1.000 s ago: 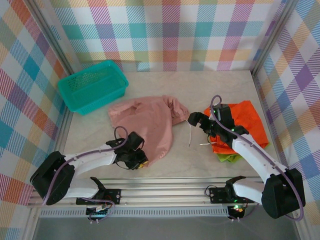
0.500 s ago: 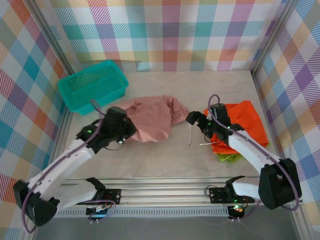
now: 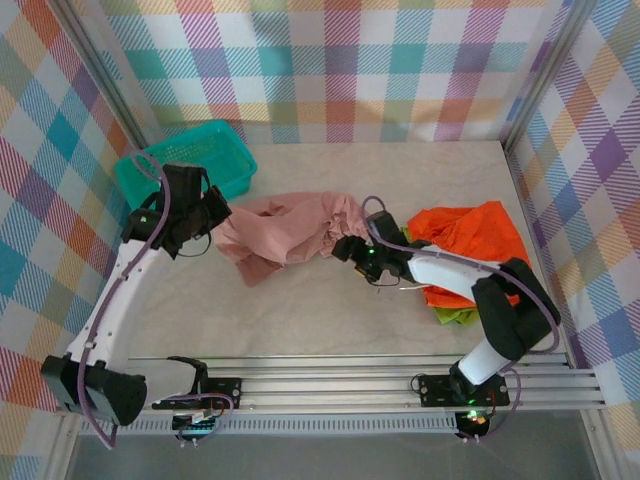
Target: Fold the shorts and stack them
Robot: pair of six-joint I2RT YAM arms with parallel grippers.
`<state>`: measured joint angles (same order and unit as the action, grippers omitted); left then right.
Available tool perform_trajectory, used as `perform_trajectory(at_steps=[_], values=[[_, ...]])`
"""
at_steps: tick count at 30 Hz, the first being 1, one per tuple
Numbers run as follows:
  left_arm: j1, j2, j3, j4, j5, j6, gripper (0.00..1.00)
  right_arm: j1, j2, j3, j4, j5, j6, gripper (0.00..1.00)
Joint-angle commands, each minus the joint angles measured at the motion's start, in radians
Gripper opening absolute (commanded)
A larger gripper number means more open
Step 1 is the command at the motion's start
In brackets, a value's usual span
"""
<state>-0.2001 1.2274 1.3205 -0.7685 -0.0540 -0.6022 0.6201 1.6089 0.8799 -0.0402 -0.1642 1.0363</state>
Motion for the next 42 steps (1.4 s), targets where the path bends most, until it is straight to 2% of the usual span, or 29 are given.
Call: perform_trajectory(at_steps=[1, 5, 12, 17, 21, 30, 34, 38, 41, 42], values=[[0.050, 0.030, 0.060, 0.088, -0.034, 0.055, 0.00, 0.033, 0.062, 0.061, 0.066, 0.019, 0.056, 0.71], [0.073, 0.104, 0.161, 0.120, -0.039, 0.106, 0.00, 0.063, 0.143, 0.174, -0.009, 0.076, -0.016, 0.67], [0.099, 0.181, 0.231, 0.169, -0.050, 0.139, 0.00, 0.123, 0.240, 0.392, -0.269, 0.319, -0.340, 0.64], [0.119, 0.260, 0.304, 0.149, -0.024, 0.160, 0.00, 0.153, 0.270, 0.431, -0.331, 0.350, -0.562, 0.63], [0.120, 0.286, 0.315, 0.146, -0.014, 0.153, 0.00, 0.173, 0.329, 0.501, -0.436, 0.434, -0.683, 0.59], [0.122, 0.255, 0.264, 0.152, -0.031, 0.145, 0.00, 0.176, 0.458, 0.615, -0.489, 0.463, -0.766, 0.56], [0.122, 0.230, 0.224, 0.153, -0.030, 0.136, 0.00, 0.176, 0.517, 0.680, -0.539, 0.540, -0.778, 0.54], [0.123, 0.202, 0.181, 0.161, -0.041, 0.134, 0.00, 0.176, 0.561, 0.706, -0.560, 0.557, -0.792, 0.50], [0.123, 0.191, 0.160, 0.162, -0.043, 0.134, 0.00, 0.176, 0.572, 0.702, -0.558, 0.559, -0.792, 0.39], [0.125, 0.188, 0.155, 0.163, -0.043, 0.133, 0.00, 0.176, 0.570, 0.699, -0.556, 0.563, -0.792, 0.32]])
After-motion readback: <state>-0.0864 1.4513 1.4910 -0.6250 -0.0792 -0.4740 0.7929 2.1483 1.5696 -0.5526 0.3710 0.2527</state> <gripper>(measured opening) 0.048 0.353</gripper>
